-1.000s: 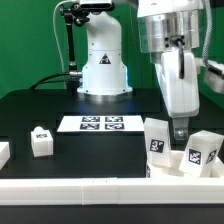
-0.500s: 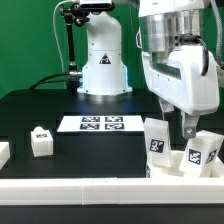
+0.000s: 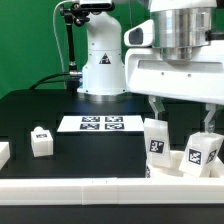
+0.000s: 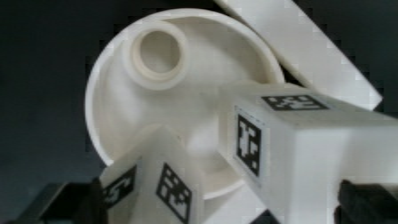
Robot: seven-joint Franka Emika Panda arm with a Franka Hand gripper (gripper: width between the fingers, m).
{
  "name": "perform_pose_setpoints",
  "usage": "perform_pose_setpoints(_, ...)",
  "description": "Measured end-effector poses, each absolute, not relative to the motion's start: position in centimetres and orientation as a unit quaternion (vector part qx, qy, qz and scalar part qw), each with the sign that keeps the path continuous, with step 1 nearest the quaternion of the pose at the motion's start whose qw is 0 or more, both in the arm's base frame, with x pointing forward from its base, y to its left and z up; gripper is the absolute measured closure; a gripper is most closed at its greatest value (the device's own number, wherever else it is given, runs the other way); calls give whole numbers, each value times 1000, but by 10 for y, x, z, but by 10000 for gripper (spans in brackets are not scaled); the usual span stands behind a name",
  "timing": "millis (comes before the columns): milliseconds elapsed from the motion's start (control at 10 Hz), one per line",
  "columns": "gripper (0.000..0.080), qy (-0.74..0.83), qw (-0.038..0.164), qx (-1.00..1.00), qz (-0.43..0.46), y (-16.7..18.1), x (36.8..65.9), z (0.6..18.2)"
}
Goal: Assemble stool
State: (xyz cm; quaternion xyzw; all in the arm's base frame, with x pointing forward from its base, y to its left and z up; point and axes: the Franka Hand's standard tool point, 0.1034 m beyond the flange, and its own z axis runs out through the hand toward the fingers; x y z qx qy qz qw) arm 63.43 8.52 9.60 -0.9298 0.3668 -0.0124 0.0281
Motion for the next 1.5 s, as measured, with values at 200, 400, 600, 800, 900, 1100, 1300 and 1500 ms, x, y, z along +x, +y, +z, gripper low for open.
perform_pose_setpoints(200, 150, 295, 27, -955, -14, 83, 634, 94)
perform_pose_setpoints(400, 150, 229, 25, -973, -16, 82, 634, 94)
perform_pose_setpoints(600, 150, 138, 18, -990, -19, 82, 634, 94)
perform_pose_setpoints(800, 150, 41, 15, -999, -24, 74, 635, 98)
perform_pose_setpoints(900, 150, 23, 15, -999, -27, 70, 636, 102)
perform_pose_setpoints(1100, 150, 16, 16, -999, -35, 68, 640, 113)
perform_pose_setpoints(1300, 150, 4, 16, -999, -35, 68, 641, 113)
perform_pose_setpoints(1500, 150, -31, 14, -999, -36, 68, 641, 113)
